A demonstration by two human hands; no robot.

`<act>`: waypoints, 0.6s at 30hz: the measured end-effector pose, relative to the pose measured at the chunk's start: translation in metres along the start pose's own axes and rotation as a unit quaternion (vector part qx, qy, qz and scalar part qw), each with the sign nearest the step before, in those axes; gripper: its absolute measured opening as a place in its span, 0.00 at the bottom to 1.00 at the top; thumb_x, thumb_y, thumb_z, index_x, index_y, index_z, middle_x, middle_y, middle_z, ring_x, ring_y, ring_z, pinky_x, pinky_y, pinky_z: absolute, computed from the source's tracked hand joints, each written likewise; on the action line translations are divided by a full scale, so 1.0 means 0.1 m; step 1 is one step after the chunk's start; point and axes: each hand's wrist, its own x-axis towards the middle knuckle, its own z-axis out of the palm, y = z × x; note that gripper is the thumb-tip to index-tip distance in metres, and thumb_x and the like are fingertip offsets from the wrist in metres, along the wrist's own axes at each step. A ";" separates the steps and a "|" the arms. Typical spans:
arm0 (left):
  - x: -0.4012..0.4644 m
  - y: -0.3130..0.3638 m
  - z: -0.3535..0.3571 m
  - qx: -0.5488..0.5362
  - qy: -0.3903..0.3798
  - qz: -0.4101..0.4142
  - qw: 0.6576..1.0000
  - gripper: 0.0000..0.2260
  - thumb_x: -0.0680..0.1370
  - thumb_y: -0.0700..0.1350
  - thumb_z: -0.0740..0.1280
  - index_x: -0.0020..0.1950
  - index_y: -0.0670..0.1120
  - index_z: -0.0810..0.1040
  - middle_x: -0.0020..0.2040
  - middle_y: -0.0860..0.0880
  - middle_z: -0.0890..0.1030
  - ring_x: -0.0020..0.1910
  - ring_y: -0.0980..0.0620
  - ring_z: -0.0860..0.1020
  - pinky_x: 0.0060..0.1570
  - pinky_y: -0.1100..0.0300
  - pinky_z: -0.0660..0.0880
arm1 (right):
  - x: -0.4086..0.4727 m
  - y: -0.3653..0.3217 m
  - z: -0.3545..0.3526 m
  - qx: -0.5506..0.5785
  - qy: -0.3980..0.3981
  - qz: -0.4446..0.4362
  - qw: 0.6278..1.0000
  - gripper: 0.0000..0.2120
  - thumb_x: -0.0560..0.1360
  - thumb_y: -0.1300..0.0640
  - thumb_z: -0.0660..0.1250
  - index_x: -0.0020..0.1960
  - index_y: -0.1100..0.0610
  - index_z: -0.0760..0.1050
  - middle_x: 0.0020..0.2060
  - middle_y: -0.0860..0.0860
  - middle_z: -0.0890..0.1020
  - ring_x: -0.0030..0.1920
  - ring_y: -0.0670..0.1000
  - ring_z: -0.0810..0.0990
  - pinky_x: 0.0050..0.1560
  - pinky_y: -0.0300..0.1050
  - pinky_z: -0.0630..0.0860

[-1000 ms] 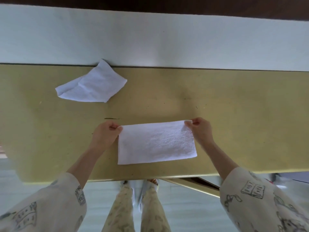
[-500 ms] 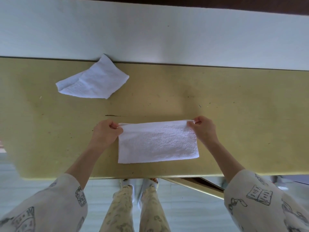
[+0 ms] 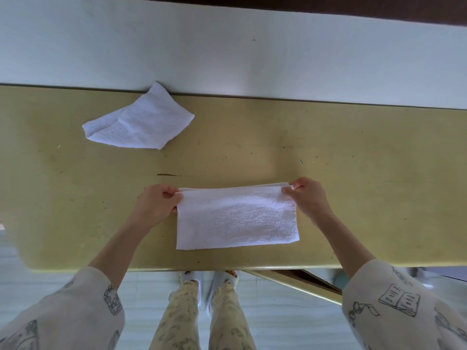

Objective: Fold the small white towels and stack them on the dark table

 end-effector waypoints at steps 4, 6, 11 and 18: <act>0.05 0.01 0.03 0.028 0.003 0.007 1.000 0.05 0.77 0.41 0.65 0.47 0.41 0.79 0.45 0.45 0.82 0.43 0.48 0.81 0.52 0.52 0.77 | 0.02 -0.01 0.02 -0.005 0.003 0.006 1.000 0.13 0.74 0.58 0.68 0.55 0.64 0.76 0.47 0.54 0.78 0.48 0.51 0.74 0.48 0.43 0.67; 0.04 0.01 0.03 0.042 0.012 0.017 0.999 0.05 0.77 0.41 0.65 0.47 0.41 0.78 0.44 0.46 0.82 0.41 0.49 0.81 0.49 0.54 0.77 | 0.02 -0.02 0.02 -0.013 0.006 0.008 1.000 0.13 0.74 0.58 0.68 0.55 0.65 0.76 0.47 0.54 0.78 0.48 0.51 0.74 0.48 0.42 0.67; 0.06 0.01 0.05 0.090 0.031 0.038 0.995 0.04 0.77 0.42 0.65 0.47 0.43 0.77 0.41 0.49 0.80 0.39 0.51 0.79 0.42 0.60 0.74 | 0.03 -0.06 0.03 -0.045 0.002 0.005 0.999 0.13 0.75 0.58 0.67 0.55 0.66 0.75 0.45 0.52 0.75 0.49 0.51 0.73 0.50 0.42 0.68; 0.07 -0.03 0.07 0.118 0.038 0.055 0.991 0.03 0.77 0.43 0.64 0.45 0.46 0.76 0.39 0.51 0.78 0.41 0.49 0.79 0.44 0.57 0.74 | 0.04 -0.05 0.05 -0.050 0.009 0.028 0.998 0.06 0.76 0.57 0.65 0.46 0.60 0.75 0.37 0.50 0.74 0.46 0.52 0.71 0.45 0.42 0.65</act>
